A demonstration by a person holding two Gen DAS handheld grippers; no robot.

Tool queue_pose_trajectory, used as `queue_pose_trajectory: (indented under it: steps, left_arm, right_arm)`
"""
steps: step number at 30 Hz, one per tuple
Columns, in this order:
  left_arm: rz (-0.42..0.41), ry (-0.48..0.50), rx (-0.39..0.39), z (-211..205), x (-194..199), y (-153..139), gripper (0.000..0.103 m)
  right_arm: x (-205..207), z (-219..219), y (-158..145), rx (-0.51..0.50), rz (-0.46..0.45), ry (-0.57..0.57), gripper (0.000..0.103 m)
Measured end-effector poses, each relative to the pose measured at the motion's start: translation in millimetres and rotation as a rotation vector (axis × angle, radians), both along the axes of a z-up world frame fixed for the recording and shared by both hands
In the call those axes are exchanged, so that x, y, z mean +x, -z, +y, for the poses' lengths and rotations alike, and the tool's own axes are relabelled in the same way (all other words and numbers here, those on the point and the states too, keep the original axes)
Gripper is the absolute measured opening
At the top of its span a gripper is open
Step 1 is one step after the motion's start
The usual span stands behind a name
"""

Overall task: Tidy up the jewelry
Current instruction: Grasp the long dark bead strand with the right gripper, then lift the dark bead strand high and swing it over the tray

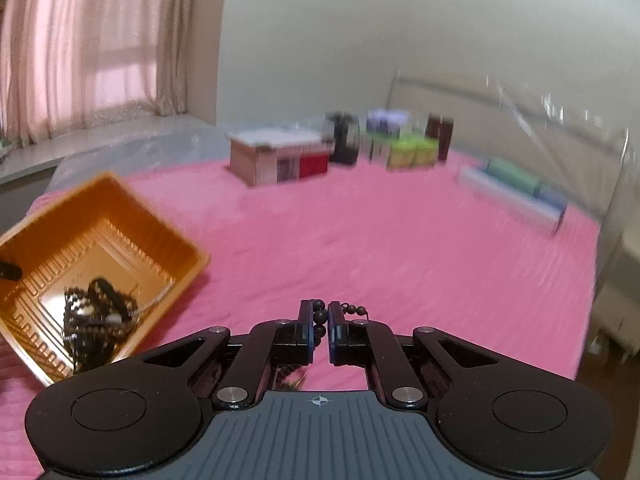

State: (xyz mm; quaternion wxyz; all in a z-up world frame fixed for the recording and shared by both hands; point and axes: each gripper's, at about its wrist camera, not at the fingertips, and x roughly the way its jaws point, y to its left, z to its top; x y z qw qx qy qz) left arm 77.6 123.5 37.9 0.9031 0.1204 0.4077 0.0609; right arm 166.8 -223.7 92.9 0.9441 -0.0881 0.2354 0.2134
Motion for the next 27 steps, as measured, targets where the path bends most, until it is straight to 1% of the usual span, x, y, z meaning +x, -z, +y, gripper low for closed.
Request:
queue_pose_trajectory:
  steps: [7,14,18,27]
  left_arm:
    - [-0.001,0.002,0.001,-0.7,0.0,-0.2,0.004]
    - [0.000,0.002,0.001,-0.9,0.1,0.0,0.004]
    - [-0.005,0.003,0.000,-1.5,0.3,-0.5,0.004]
    - [-0.005,0.013,0.004,-2.7,2.3,-1.4,0.004]
  right_arm:
    - [-14.1,1.5,-53.7,-0.071,-0.155,-0.064,0.007]
    - [-22.0,6.3,-97.2,-0.091,-0.259,-0.123,0.007]
    - [-24.3,11.5,-115.2,-0.116,-0.300,-0.162,0.007]
    - [-27.4,19.8,-143.1,-0.152,-0.386,-0.195,0.007]
